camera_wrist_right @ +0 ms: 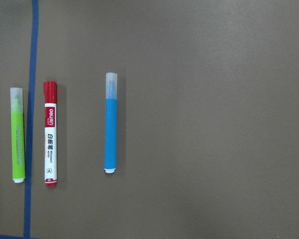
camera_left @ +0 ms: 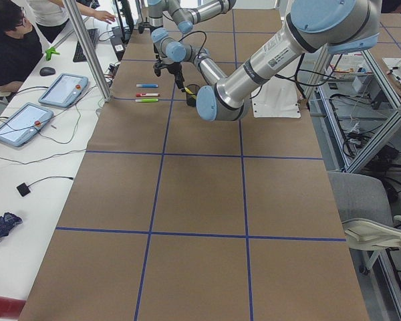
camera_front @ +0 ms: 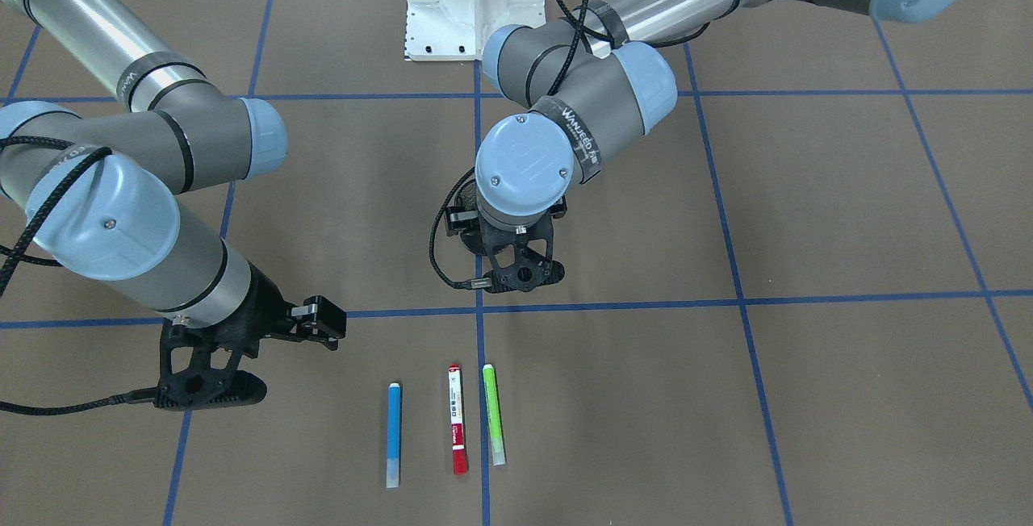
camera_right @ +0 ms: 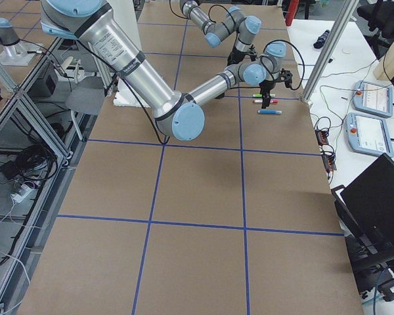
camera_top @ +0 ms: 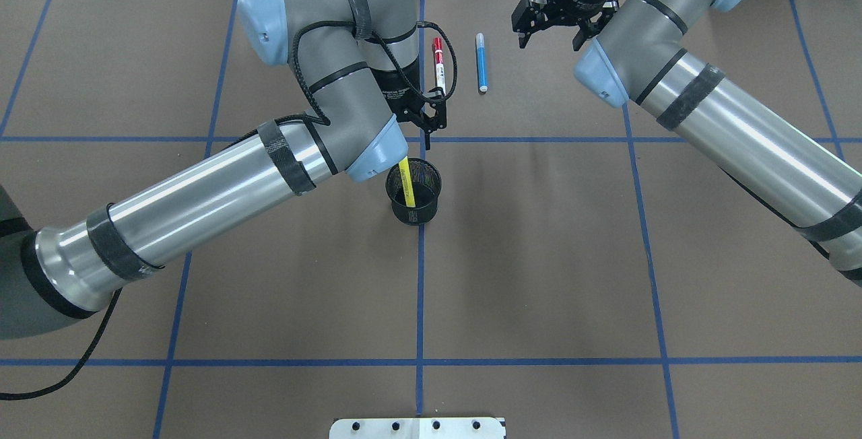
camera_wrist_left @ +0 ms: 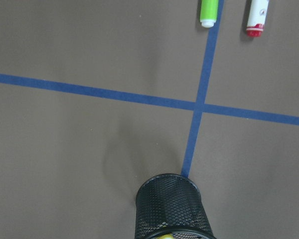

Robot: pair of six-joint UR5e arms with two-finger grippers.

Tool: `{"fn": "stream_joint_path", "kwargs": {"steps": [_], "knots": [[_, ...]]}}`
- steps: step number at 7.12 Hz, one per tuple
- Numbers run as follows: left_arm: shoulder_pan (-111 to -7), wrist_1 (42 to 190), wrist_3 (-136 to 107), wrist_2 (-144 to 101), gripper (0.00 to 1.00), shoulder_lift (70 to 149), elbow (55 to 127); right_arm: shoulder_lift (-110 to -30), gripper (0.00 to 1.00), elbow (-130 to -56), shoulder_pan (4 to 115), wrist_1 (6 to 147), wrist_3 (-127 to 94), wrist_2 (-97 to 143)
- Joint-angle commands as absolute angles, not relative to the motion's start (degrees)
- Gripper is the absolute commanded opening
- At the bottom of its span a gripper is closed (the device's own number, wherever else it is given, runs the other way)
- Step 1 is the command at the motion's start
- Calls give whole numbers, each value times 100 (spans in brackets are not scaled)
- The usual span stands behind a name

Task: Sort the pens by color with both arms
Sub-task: 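Lower the left gripper into the cup and grasp the yellow highlighter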

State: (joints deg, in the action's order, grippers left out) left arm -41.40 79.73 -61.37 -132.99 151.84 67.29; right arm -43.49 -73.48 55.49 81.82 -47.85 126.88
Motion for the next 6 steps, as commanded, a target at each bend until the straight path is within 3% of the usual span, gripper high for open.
{"fn": "stream_joint_path", "kwargs": {"steps": [1, 2, 6], "knots": [[-4113, 7989, -6161, -13237, 58, 15187, 6785, -4351, 100, -7348, 5546, 8183, -4781, 12691], [-4113, 7989, -6161, -13236, 51, 15196, 6794, -4351, 100, -7339, 5537, 8183, -4781, 12691], [-4070, 8016, -6126, -13236, 50, 15179, 6741, -4359, 100, -7330, 5502, 8183, -4781, 12683]]}}
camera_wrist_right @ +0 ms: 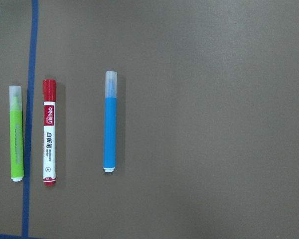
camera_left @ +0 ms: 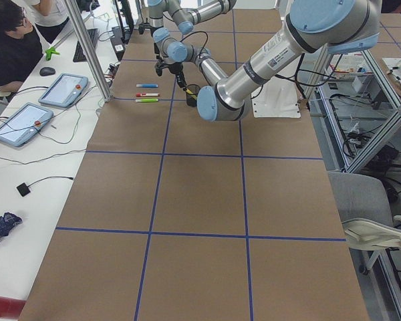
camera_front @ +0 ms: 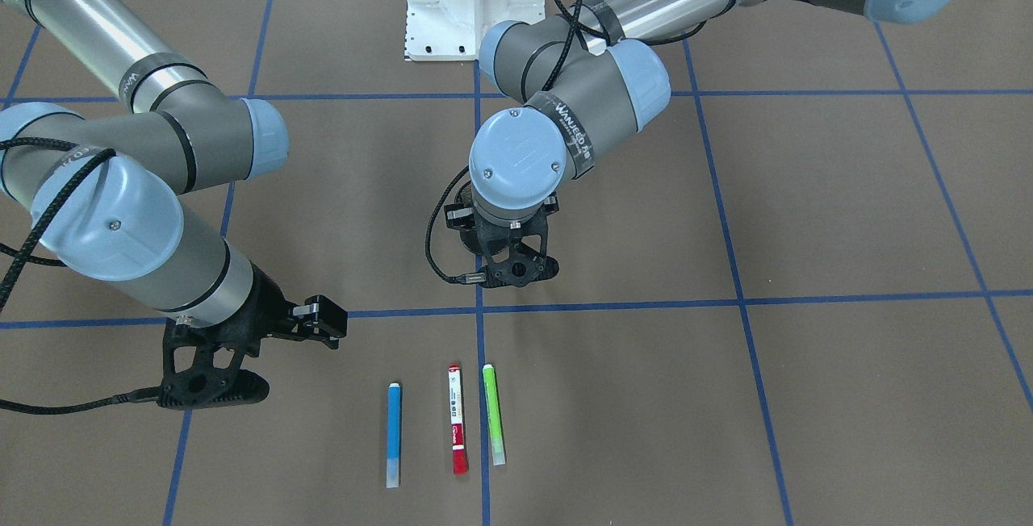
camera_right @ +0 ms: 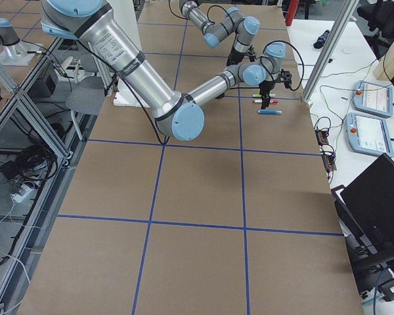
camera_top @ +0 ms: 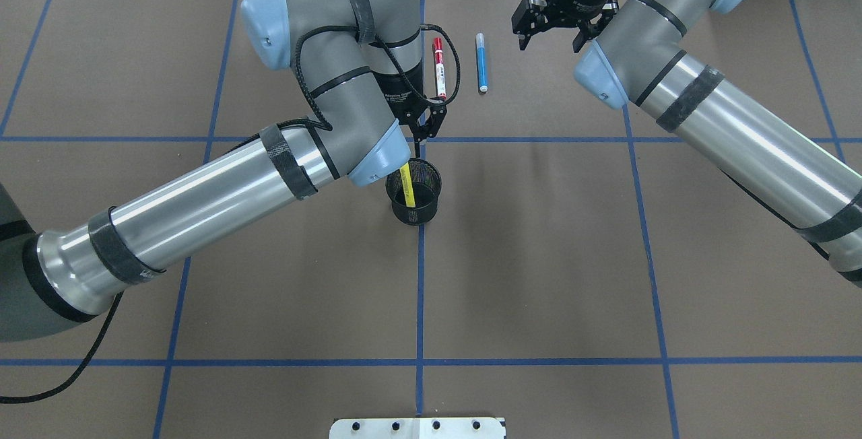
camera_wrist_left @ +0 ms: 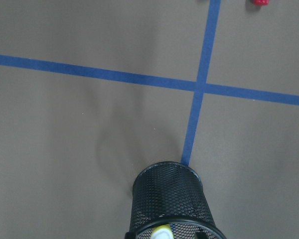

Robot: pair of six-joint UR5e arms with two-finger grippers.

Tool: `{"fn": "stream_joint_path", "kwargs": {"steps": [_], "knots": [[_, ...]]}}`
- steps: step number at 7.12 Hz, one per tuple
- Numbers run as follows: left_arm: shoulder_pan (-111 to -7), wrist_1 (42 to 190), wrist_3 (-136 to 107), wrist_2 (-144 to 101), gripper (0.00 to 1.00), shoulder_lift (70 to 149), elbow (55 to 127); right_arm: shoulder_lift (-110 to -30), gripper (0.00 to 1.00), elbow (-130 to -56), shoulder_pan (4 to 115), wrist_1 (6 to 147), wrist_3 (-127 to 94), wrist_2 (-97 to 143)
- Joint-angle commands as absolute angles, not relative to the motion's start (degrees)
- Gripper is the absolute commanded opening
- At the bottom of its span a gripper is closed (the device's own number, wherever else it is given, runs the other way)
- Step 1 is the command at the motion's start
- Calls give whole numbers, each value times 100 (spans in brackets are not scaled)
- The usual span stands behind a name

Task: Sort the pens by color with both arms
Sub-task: 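Lower the left gripper into the cup and grasp the yellow highlighter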

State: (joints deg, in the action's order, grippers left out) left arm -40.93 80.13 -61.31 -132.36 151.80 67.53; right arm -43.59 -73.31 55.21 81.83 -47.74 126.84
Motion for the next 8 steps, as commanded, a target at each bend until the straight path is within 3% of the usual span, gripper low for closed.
{"fn": "stream_joint_path", "kwargs": {"steps": [1, 6, 7, 8], "knots": [[-4052, 8016, -6135, -13228, 49, 15161, 6741, -4359, 100, -7330, 5493, 8183, -4781, 12674], [-3999, 8016, -6117, -13069, 41, 15152, 6741, -4368, 100, -7330, 5458, 8183, -4781, 12656], [-3990, 8016, -6126, -13069, 36, 15144, 6741, -4377, 100, -7330, 5458, 8183, -4781, 12656], [-3990, 8016, -6126, -13069, 24, 15144, 6741, -4377, 100, -7330, 5449, 8183, -4781, 12656]]}}
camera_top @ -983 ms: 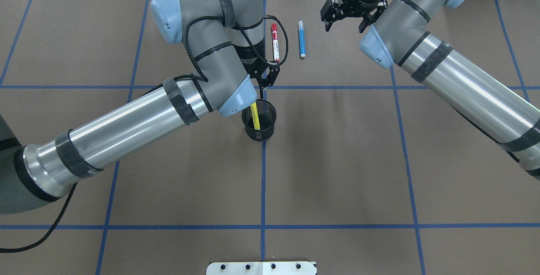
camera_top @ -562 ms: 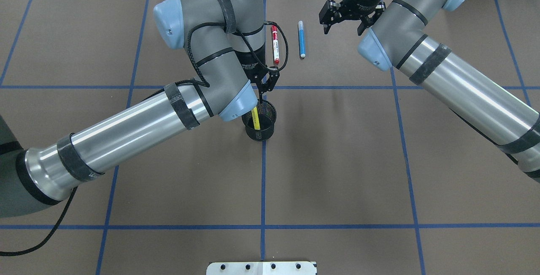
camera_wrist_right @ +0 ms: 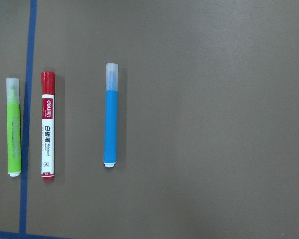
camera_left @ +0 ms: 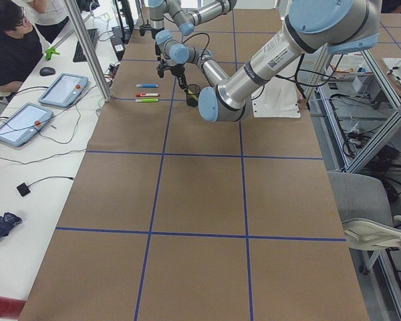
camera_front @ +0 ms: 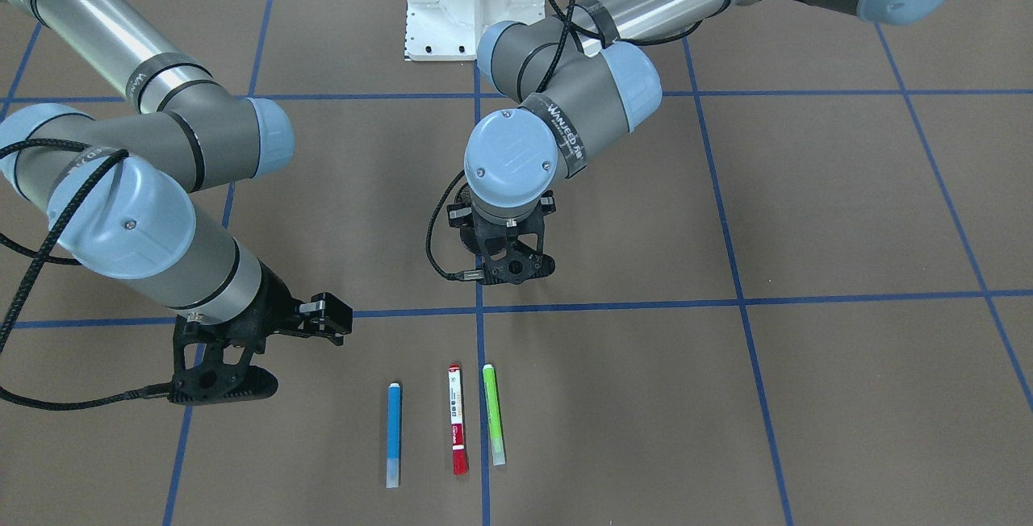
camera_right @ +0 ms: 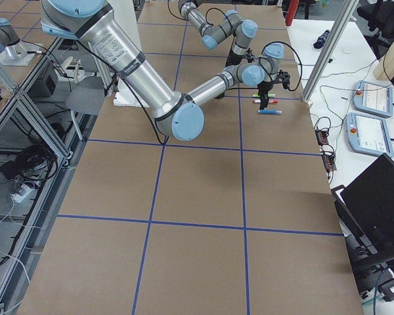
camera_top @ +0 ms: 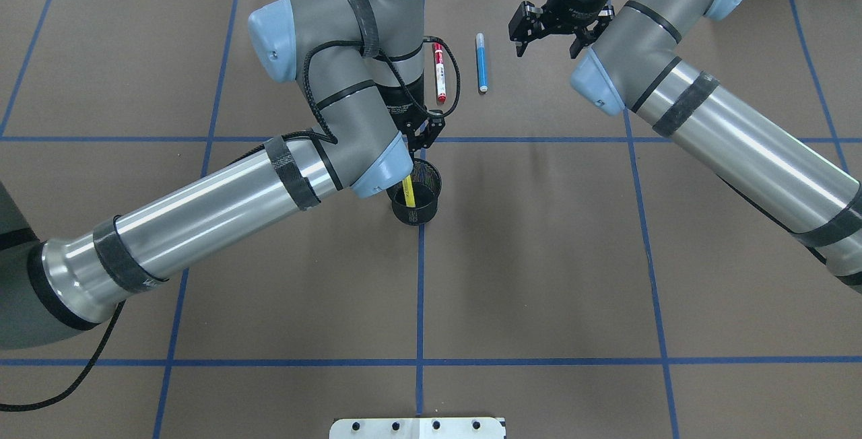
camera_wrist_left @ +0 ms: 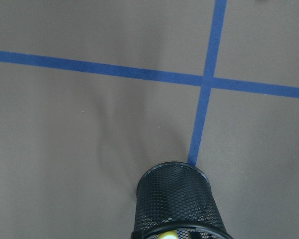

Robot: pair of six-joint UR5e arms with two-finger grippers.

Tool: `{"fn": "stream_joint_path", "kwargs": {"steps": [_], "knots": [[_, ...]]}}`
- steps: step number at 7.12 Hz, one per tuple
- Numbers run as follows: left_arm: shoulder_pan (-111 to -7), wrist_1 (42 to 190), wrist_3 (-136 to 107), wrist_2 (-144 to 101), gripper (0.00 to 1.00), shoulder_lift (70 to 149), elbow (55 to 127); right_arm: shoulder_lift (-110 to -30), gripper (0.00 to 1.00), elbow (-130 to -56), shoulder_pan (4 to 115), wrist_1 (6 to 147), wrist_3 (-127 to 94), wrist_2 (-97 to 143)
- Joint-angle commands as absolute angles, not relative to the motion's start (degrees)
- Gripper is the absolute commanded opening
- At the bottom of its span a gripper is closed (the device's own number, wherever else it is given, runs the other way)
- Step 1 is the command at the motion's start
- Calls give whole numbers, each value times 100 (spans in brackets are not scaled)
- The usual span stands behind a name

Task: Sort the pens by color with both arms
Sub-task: 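Lower the left gripper into the cup and grasp the yellow highlighter, then lift the yellow highlighter out of the cup with the left gripper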

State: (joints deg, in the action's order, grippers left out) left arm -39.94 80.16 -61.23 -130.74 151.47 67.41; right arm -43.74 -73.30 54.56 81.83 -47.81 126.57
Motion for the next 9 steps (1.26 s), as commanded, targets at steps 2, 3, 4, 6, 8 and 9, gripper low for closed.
{"fn": "stream_joint_path", "kwargs": {"steps": [2, 3, 4, 6, 8, 9], "knots": [[-3990, 7972, -6170, -13061, 0, 15178, 6802, -4368, 100, -7347, 5449, 8191, -4781, 12656], [-4008, 7832, -6222, -13061, 0, 15179, 7003, -4359, 100, -7356, 5449, 8183, -4781, 12665], [-4025, 7309, -6223, -13052, 0, 15170, 7414, -4359, 100, -7383, 5458, 8191, -4781, 12665], [-4087, 6359, -6223, -12999, 0, 15170, 8328, -4403, 100, -7462, 5475, 8191, -4781, 12691], [-4506, 6249, -6240, -12929, 0, 15100, 9111, -4395, 100, -7488, 5528, 8191, -4781, 12718], [-4761, 6266, -6240, -12903, 0, 15108, 9271, -4412, 100, -7523, 5546, 8183, -4781, 12700]]}}
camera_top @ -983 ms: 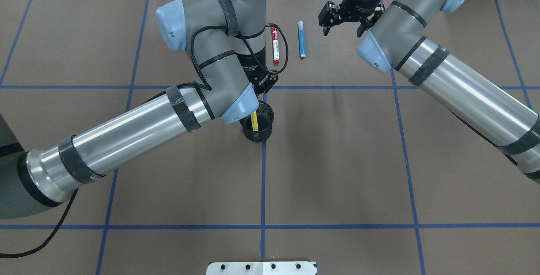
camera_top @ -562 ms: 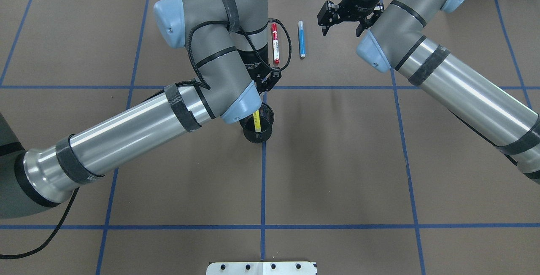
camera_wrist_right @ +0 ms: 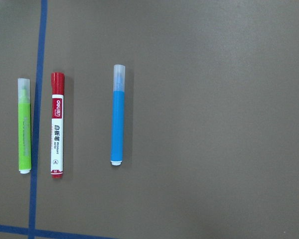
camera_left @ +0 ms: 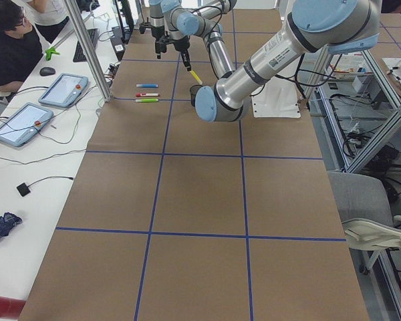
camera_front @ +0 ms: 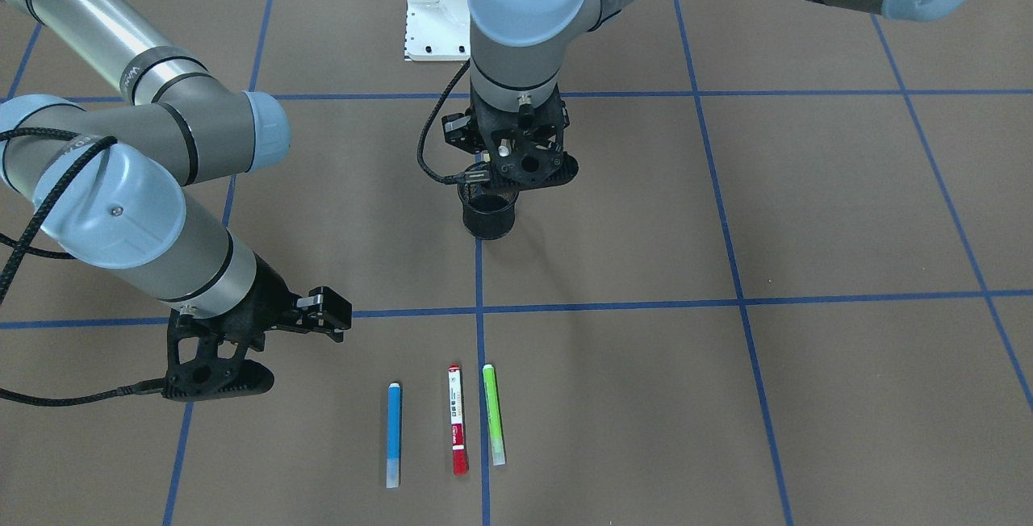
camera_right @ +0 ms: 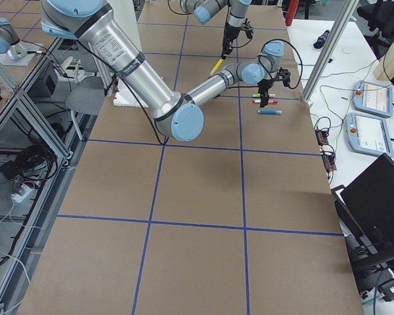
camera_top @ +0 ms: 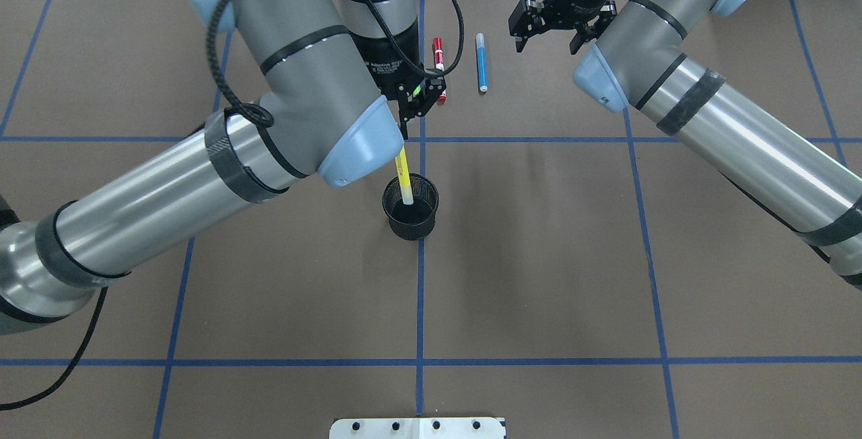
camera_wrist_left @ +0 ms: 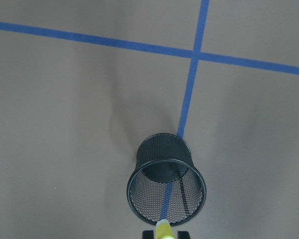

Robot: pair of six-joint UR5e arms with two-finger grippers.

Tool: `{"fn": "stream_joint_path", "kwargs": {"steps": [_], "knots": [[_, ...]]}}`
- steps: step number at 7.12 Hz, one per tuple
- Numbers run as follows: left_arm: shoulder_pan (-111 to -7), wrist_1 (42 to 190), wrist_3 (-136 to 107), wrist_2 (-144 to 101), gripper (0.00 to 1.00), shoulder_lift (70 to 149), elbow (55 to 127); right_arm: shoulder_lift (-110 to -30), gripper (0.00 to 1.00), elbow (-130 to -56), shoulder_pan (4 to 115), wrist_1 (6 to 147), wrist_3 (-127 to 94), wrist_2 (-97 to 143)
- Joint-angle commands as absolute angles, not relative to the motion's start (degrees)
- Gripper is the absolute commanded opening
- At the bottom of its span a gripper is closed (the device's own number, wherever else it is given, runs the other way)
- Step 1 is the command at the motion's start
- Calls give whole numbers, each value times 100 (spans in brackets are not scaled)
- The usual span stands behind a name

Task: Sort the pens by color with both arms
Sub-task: 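Lift the yellow highlighter out of the cup with the left gripper, then carry and lay the yellow highlighter beside the green highlighter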

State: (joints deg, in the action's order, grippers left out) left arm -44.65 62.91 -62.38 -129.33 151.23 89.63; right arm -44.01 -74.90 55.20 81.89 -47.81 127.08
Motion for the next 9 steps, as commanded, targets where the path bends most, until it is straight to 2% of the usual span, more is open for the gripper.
{"fn": "stream_joint_path", "kwargs": {"steps": [1, 4, 7, 9], "knots": [[-4964, 6319, -6179, -12519, 0, 15091, 9551, -4438, 100, -7567, 5555, 8191, -4781, 12674], [-5054, 7963, -6231, -11299, 0, 14733, 9572, -4535, 100, -7725, 5563, 8183, -4790, 12665], [-5028, 9708, -6240, -9621, 0, 14266, 9203, -4588, 100, -7717, 5590, 8183, -4781, 12700], [-4399, 10742, -6868, -7544, 0, 13706, 9098, -4605, 100, -7726, 5616, 8183, -4834, 12735]]}}
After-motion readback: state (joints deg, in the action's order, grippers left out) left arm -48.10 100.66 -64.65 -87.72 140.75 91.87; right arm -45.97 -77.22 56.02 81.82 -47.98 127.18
